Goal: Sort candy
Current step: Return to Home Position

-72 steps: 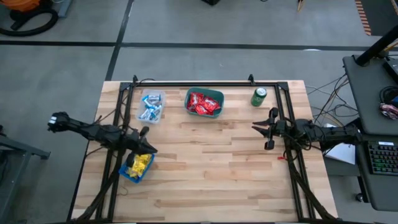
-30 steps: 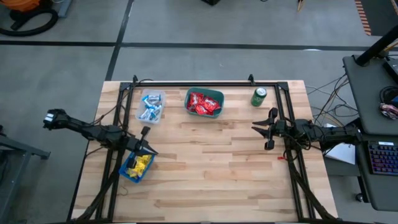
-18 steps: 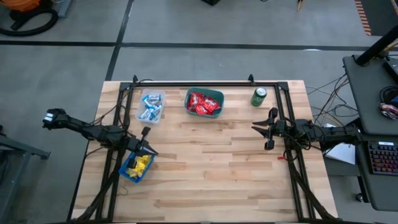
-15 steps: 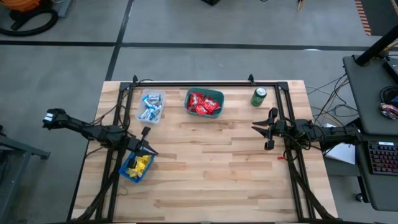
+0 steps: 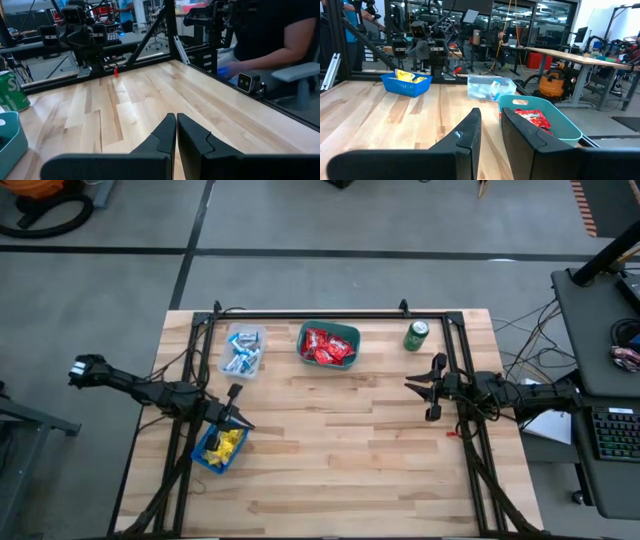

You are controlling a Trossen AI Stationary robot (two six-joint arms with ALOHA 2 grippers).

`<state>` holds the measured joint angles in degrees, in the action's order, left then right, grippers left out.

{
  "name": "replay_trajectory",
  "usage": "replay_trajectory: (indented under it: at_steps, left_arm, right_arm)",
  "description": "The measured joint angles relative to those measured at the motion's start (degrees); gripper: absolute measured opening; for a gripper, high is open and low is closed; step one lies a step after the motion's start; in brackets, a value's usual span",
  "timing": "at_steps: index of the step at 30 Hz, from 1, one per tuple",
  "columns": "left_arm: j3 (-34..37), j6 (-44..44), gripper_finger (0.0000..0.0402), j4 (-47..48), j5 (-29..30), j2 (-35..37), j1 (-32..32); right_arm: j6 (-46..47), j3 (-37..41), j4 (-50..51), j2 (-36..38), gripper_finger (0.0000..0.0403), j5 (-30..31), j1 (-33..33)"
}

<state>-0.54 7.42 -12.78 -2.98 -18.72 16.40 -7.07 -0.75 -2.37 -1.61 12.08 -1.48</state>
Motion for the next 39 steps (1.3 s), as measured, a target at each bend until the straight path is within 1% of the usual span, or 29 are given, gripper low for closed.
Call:
replay_trajectory:
  at_steps: [39]
  left_arm:
    - [-1.3,0.0,0.0,0.3,0.0,0.0,0.0]
  right_arm:
    - [0.0,0.0,0.0,0.0,0.0068,0.0,0.0]
